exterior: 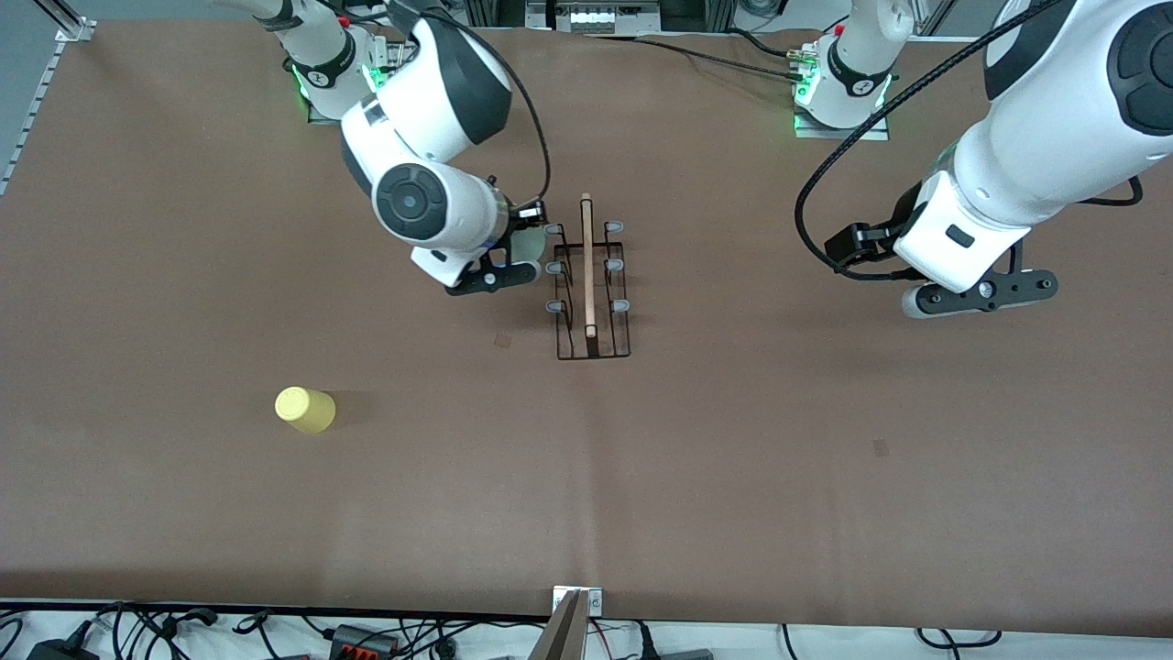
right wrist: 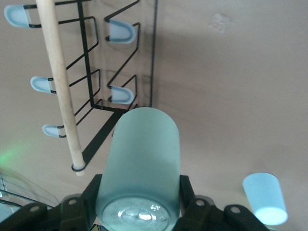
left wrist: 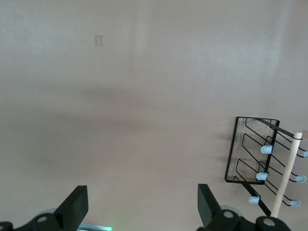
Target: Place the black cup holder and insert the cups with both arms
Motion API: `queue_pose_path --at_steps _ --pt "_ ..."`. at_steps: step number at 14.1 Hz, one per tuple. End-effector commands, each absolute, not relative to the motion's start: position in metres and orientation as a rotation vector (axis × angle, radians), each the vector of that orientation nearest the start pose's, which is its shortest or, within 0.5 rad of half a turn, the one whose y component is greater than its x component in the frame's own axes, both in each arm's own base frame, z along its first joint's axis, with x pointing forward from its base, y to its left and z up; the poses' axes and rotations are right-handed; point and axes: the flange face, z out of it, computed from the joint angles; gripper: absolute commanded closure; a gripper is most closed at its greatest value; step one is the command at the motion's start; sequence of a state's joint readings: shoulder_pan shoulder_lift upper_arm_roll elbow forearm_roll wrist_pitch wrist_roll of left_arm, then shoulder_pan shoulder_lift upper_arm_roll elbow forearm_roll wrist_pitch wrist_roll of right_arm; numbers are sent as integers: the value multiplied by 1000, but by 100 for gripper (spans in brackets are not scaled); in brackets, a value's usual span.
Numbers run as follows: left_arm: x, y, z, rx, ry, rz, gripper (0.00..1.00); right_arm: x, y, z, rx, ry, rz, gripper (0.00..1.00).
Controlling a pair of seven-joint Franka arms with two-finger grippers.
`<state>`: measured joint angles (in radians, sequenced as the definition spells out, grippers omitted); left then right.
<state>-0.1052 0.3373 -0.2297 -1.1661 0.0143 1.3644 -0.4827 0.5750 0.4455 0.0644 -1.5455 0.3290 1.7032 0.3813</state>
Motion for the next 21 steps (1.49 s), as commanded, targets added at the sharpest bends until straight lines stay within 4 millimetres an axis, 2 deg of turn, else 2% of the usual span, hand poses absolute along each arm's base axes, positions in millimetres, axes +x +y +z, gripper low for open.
queue_pose_path --at_steps 1,3,5,7,9,11,13,14,17,19,21 --pt "603 -165 599 -3115 -222 233 0 502 428 373 -2897 -202 626 77" --pt "602 -150 598 -3126 -147 233 0 498 436 365 -2903 -192 625 77" --pt "600 -115 593 -3135 -113 220 0 496 443 358 -2908 -172 617 77" --pt "592 -92 584 -3141 -163 220 0 489 453 354 -2917 -166 618 77" --pt "576 -87 577 -3144 -157 185 0 488 454 343 -2924 -162 640 77" --pt "565 -71 568 -3138 -147 173 0 485 456 333 -2933 -172 658 77" --pt "567 -42 564 -3143 -143 178 0 483 456 324 -2942 -173 680 77" --pt "566 -39 561 -3144 -134 181 0 482 456 324 -2949 -153 690 77" --pt "541 -30 546 -3135 -170 112 0 480 455 336 -2946 -142 704 77" --pt "542 -27 547 -3136 -187 112 0 477 454 355 -2942 -129 703 77" --pt "545 -21 550 -3150 -201 100 0 475 452 361 -2948 -108 716 77"
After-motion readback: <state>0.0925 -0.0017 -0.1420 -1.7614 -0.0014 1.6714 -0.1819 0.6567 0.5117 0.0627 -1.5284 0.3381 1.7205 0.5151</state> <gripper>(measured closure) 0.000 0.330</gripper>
